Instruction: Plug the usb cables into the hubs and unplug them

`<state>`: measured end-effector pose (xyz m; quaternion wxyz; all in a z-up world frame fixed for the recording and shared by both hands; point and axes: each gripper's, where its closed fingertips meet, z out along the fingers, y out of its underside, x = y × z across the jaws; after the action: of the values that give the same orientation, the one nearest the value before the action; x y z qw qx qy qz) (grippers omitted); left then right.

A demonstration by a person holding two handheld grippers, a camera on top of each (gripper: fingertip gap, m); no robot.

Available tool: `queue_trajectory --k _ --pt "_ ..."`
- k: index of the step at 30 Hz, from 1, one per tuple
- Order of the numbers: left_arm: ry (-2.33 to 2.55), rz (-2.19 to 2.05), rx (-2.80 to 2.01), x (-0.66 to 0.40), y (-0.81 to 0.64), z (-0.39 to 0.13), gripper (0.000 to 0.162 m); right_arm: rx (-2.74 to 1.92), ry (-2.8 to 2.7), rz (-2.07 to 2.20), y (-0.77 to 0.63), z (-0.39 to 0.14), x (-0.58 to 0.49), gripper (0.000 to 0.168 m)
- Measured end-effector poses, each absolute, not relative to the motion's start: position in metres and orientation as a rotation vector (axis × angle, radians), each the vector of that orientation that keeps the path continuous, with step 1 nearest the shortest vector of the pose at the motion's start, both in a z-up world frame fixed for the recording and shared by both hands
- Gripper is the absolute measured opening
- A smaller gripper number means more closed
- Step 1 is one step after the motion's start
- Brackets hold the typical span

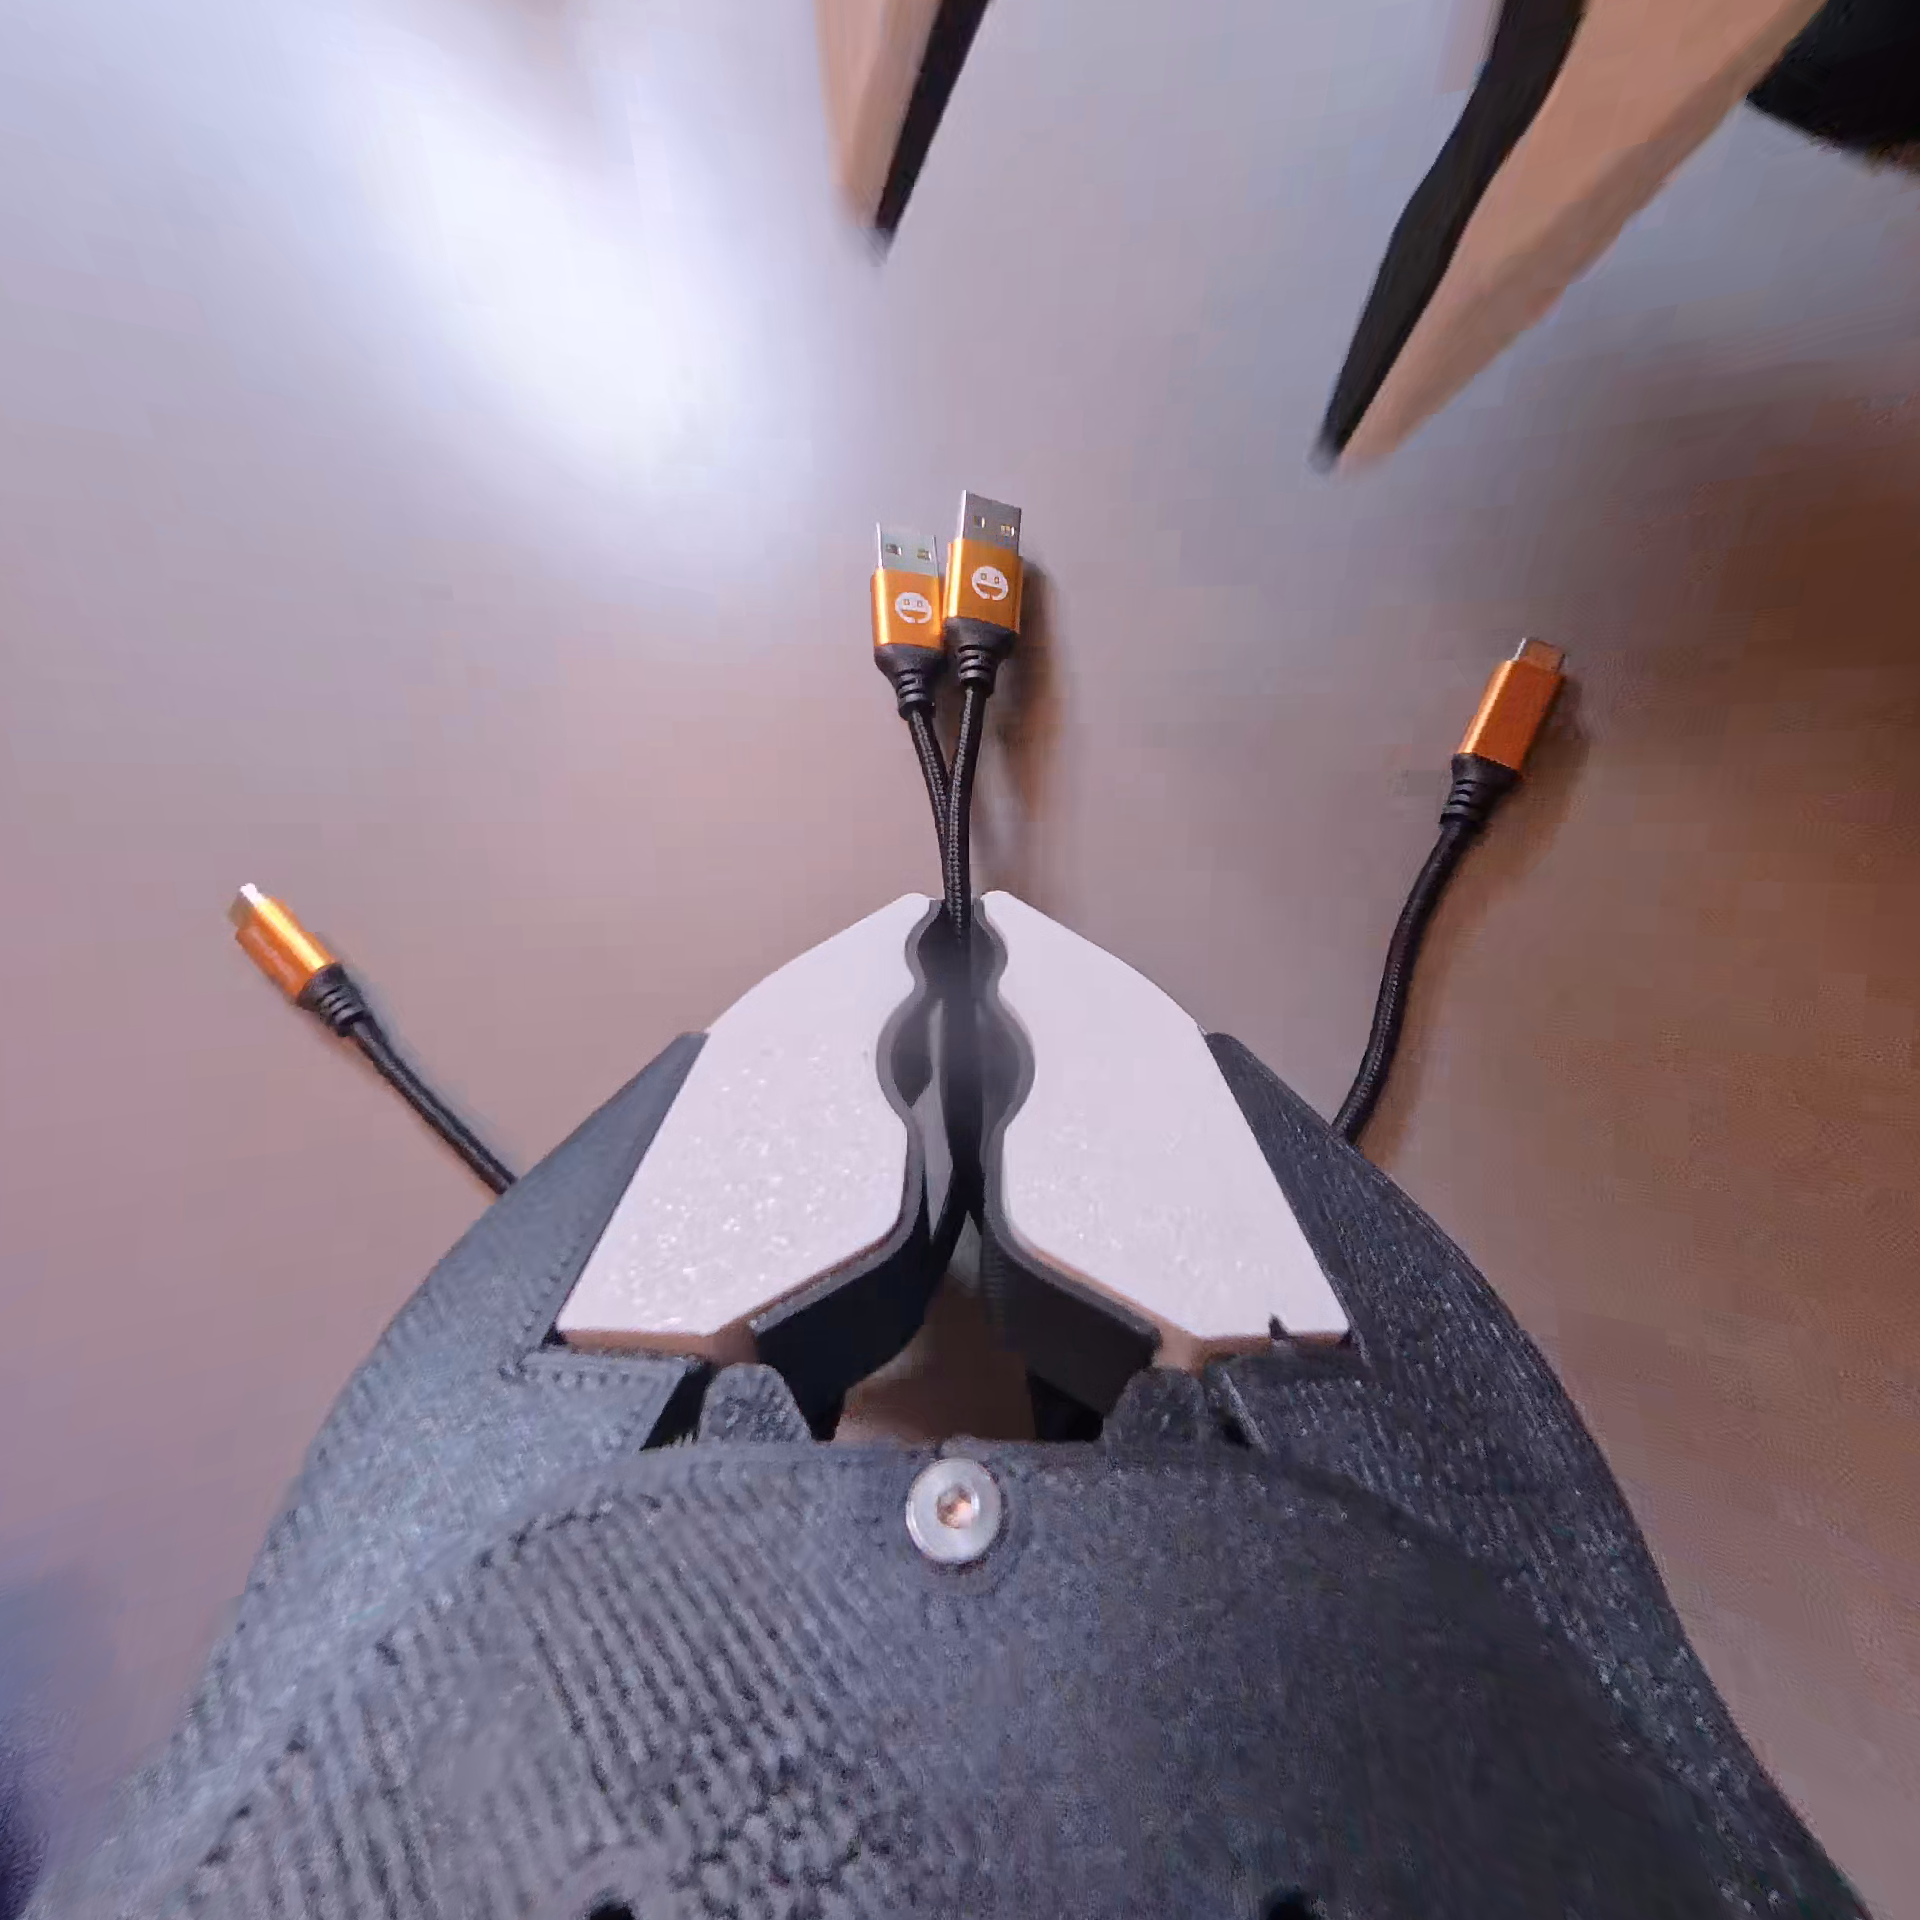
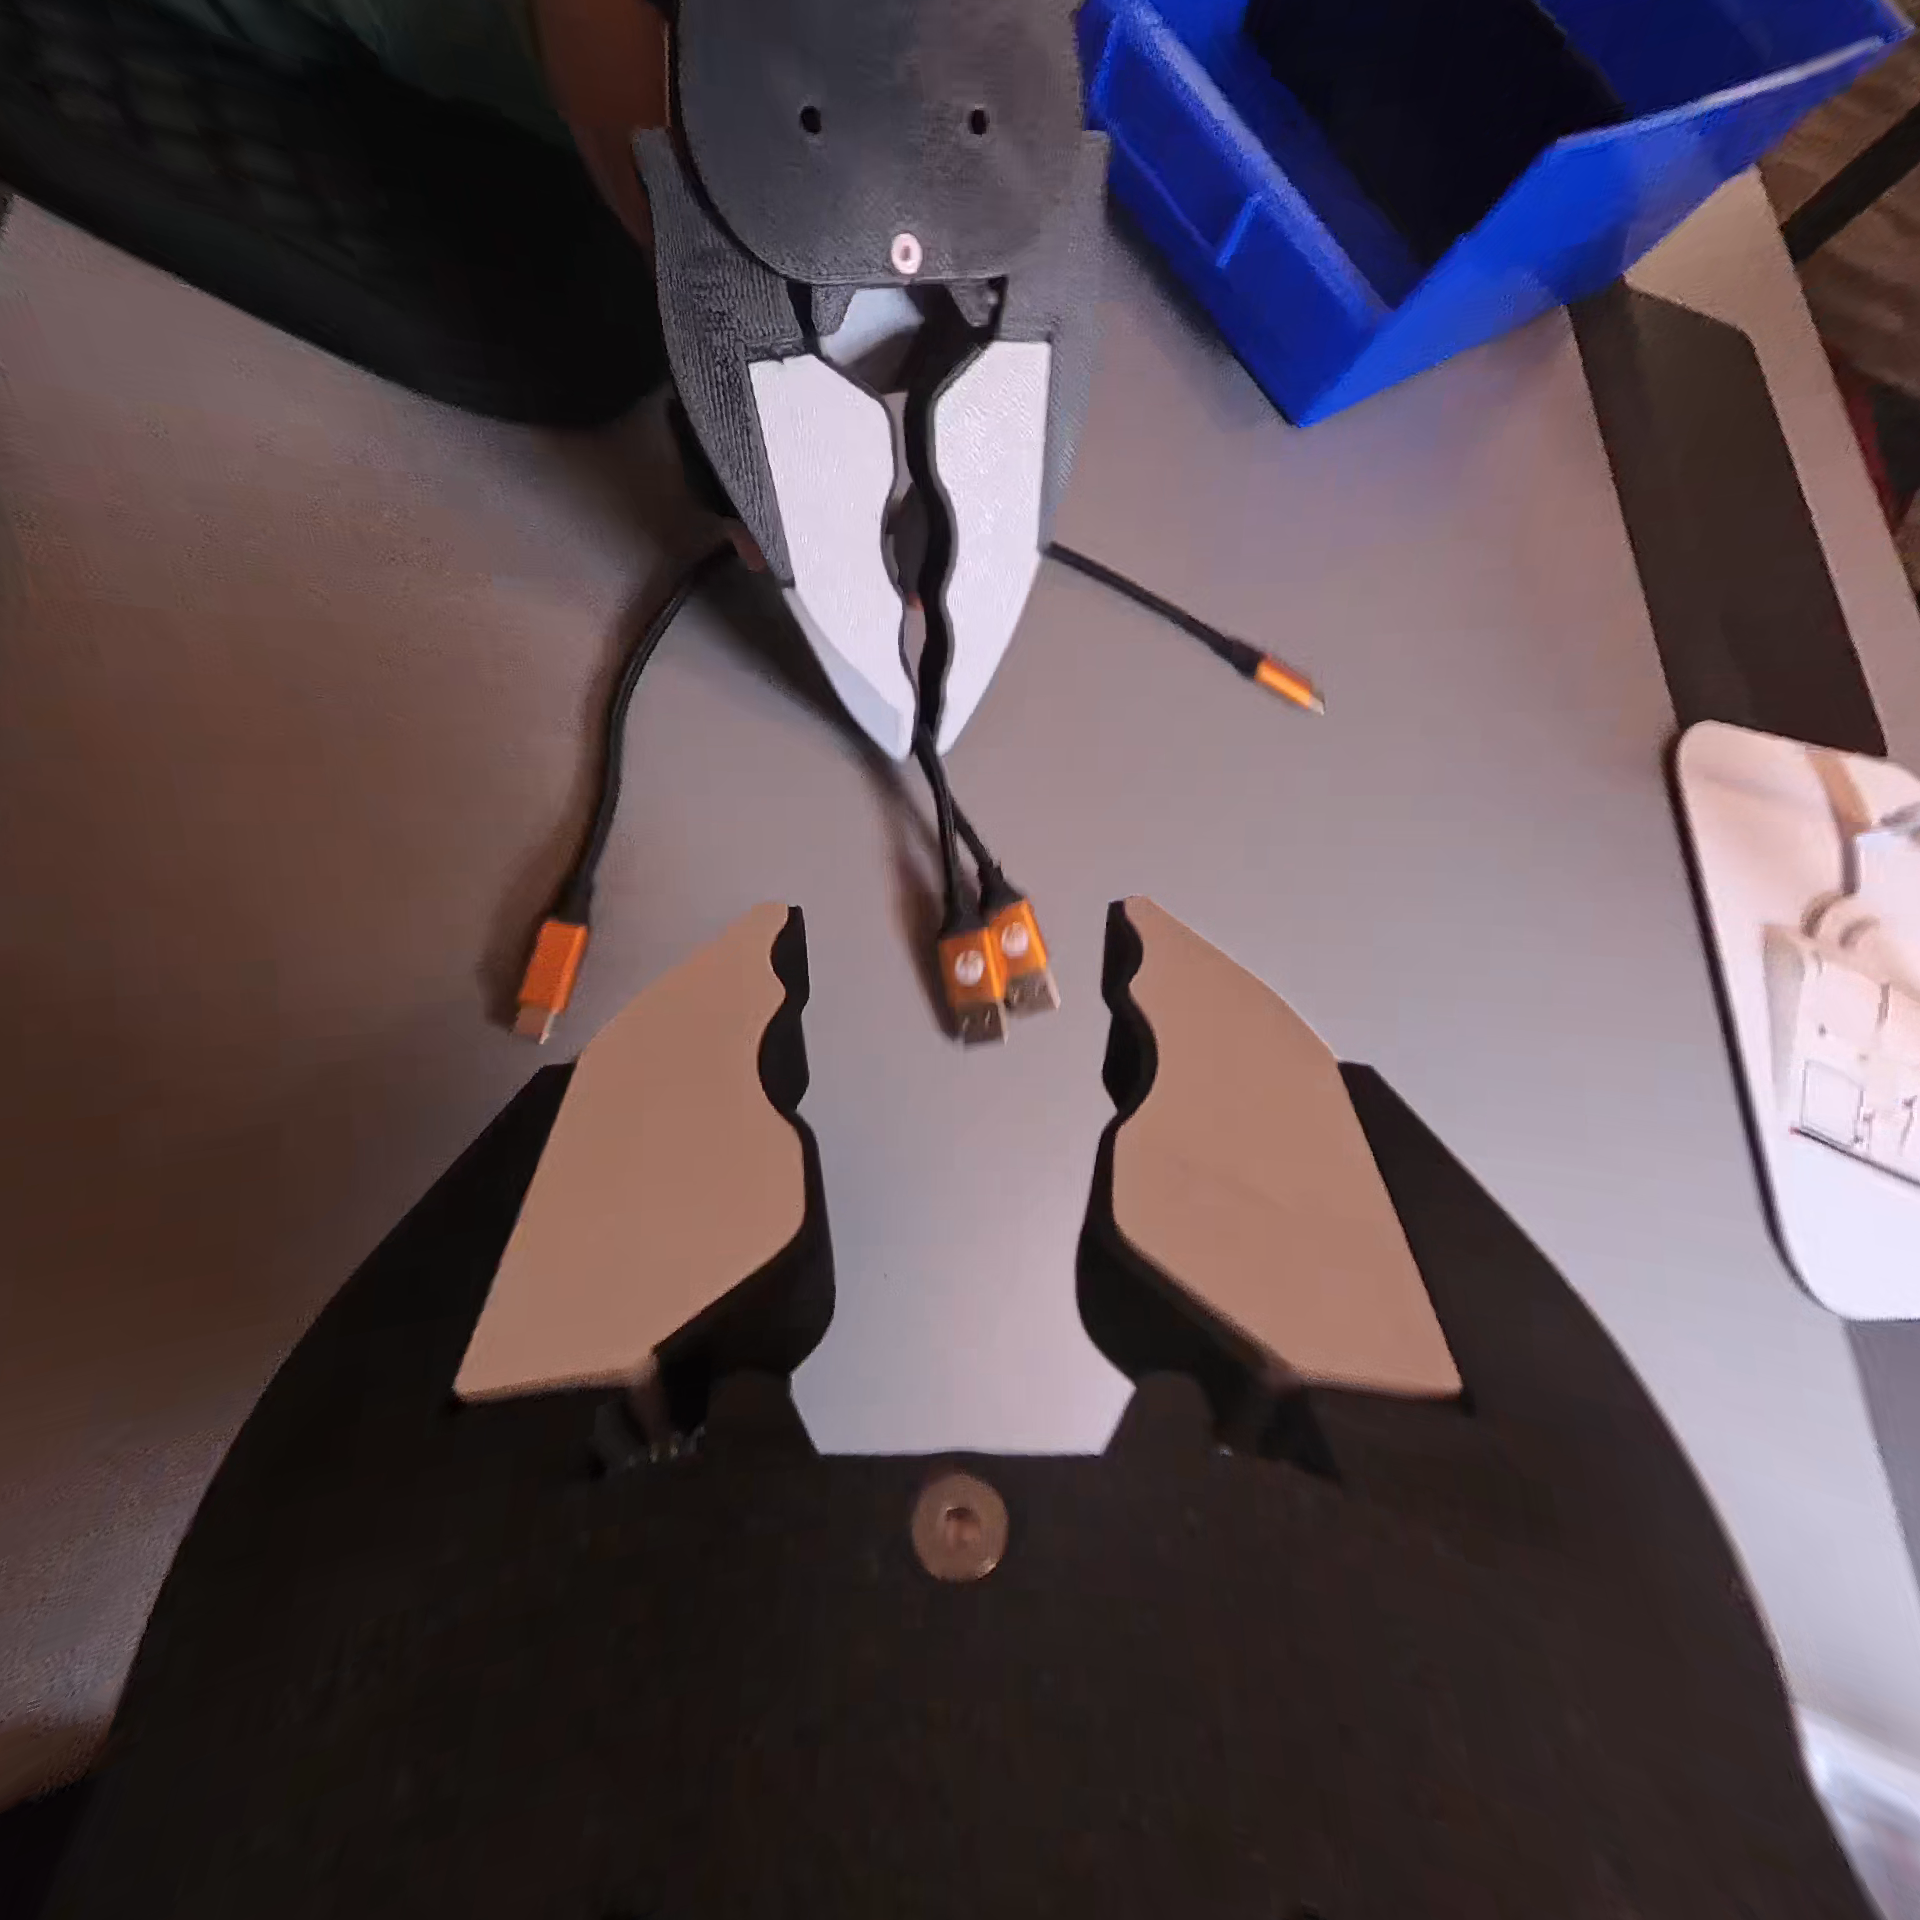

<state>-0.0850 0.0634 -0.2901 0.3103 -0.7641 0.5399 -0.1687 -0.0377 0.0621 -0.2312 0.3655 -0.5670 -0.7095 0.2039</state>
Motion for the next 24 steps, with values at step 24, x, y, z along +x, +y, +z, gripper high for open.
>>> queue_trajectory --k 24 --pt "0.944 -0.579 -1.499 -0.111 0.080 -0.161 0.043 -1.674 -1.412 -0.407 0.249 -0.043 0.165 0.004"
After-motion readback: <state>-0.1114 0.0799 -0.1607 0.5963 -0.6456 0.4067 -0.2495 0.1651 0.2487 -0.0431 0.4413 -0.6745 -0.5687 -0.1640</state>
